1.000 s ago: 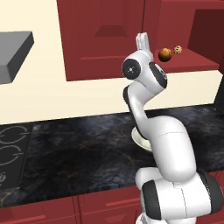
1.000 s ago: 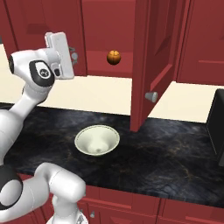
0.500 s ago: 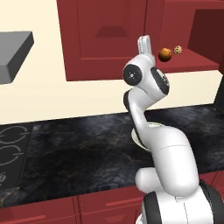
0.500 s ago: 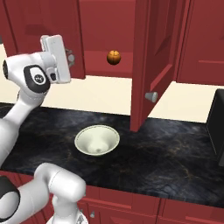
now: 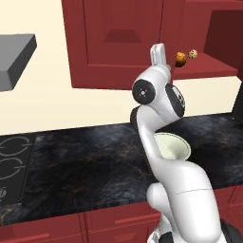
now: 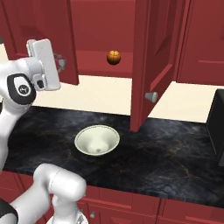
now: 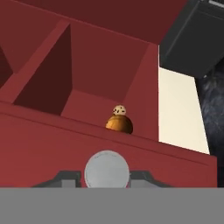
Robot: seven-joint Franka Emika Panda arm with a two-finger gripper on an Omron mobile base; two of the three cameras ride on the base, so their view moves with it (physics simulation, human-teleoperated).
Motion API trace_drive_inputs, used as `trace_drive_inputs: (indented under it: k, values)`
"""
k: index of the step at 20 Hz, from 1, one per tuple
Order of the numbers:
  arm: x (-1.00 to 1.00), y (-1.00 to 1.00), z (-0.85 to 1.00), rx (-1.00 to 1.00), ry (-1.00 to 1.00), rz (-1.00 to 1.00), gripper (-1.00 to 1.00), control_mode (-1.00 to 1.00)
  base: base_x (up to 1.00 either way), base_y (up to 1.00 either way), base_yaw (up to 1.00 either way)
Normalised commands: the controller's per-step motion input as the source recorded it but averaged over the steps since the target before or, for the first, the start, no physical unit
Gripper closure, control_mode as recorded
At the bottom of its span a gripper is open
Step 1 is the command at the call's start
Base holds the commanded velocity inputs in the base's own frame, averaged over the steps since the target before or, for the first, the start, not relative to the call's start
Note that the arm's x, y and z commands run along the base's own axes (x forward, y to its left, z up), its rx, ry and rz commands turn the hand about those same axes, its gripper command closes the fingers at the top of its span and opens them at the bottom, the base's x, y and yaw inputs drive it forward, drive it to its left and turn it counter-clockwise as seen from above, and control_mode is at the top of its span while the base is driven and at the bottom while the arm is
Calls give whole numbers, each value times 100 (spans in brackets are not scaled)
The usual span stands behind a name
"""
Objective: Open the cabinet. Pick the orange and orange from the cabinet and place them into the bowl. Then close the cabinet.
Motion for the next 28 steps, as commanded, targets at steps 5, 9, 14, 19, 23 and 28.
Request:
trace_drive_inputs:
  k: [5, 9, 14, 19, 23, 28]
  values:
    - [-68, 61, 0, 0, -1, 0, 100, -100, 0, 0, 0]
    - [-67, 64, 0, 0, -1, 0, 100, -100, 0, 0, 0]
    - [-65, 63, 0, 0, -3, 0, 100, -100, 0, 0, 0]
    - [-55, 58, 0, 0, -3, 0, 100, -100, 0, 0, 0]
    - [-22, 41, 0, 0, 0, -2, 100, -100, 0, 0, 0]
    - [-5, 5, 0, 0, 0, -1, -100, -100, 0, 0, 0]
